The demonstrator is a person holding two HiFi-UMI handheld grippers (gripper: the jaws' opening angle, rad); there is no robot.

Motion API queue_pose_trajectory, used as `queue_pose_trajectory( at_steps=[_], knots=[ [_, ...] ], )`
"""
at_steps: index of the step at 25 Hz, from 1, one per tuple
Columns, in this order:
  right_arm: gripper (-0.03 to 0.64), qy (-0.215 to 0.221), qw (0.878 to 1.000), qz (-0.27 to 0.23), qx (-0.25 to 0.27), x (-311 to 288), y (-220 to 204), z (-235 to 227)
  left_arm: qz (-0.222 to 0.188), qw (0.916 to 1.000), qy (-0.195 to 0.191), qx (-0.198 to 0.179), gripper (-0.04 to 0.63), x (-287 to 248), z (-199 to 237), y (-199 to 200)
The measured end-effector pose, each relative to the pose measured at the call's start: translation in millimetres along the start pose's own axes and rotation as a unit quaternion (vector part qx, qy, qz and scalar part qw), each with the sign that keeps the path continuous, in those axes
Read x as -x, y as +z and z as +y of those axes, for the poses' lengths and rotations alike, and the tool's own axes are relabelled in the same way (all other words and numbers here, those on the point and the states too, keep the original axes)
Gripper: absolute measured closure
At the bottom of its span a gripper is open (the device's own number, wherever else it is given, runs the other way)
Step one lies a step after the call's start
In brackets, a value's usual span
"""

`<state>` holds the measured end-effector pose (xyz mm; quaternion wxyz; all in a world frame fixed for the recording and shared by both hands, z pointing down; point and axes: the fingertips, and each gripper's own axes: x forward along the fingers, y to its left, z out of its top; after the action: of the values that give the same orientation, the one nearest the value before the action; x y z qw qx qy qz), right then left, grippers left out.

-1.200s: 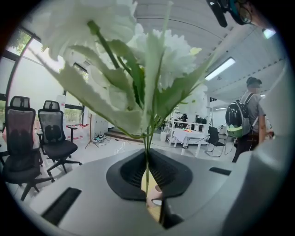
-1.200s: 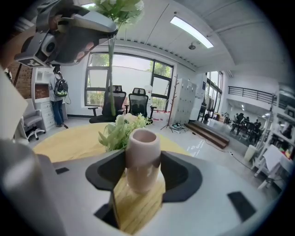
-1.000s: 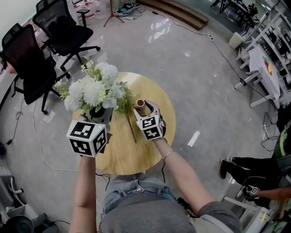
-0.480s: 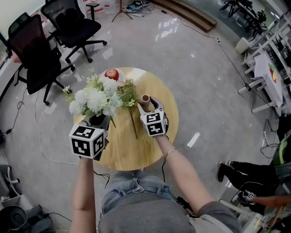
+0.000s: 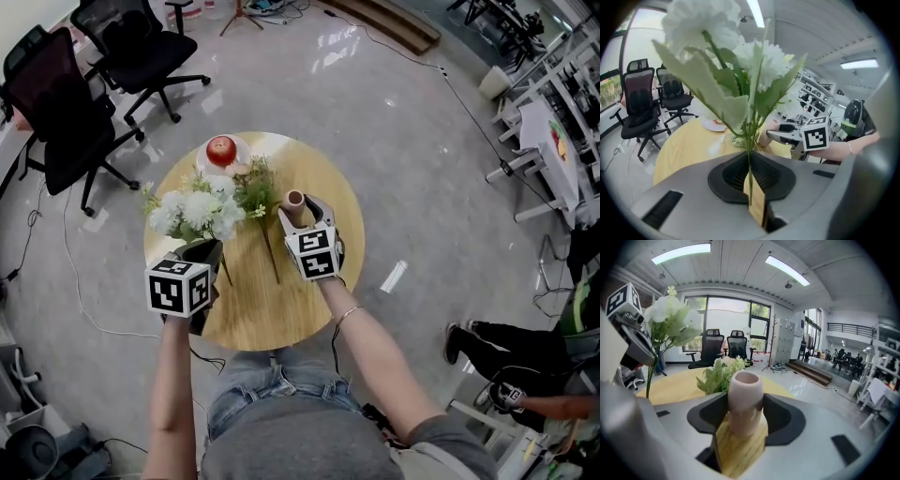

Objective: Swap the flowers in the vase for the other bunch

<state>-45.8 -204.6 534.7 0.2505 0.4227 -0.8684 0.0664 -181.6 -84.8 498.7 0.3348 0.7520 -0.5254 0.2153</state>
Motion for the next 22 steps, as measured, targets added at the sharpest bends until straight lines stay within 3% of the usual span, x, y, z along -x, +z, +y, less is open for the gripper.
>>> queue_pose_trajectory(
  at_steps=[12,22],
  knots=[
    [0.373,-0.006,1.000,0.000,-0.005,-3,2,0,0.039,0.9977,0.014,0.054,0.568,-46,38,-17],
    [0.373,-0.009,1.000,-0.001,-0.008,-3,1,-4,0.059,0.9956,0.027,0.068,0.547,-66,49,-30]
  ],
)
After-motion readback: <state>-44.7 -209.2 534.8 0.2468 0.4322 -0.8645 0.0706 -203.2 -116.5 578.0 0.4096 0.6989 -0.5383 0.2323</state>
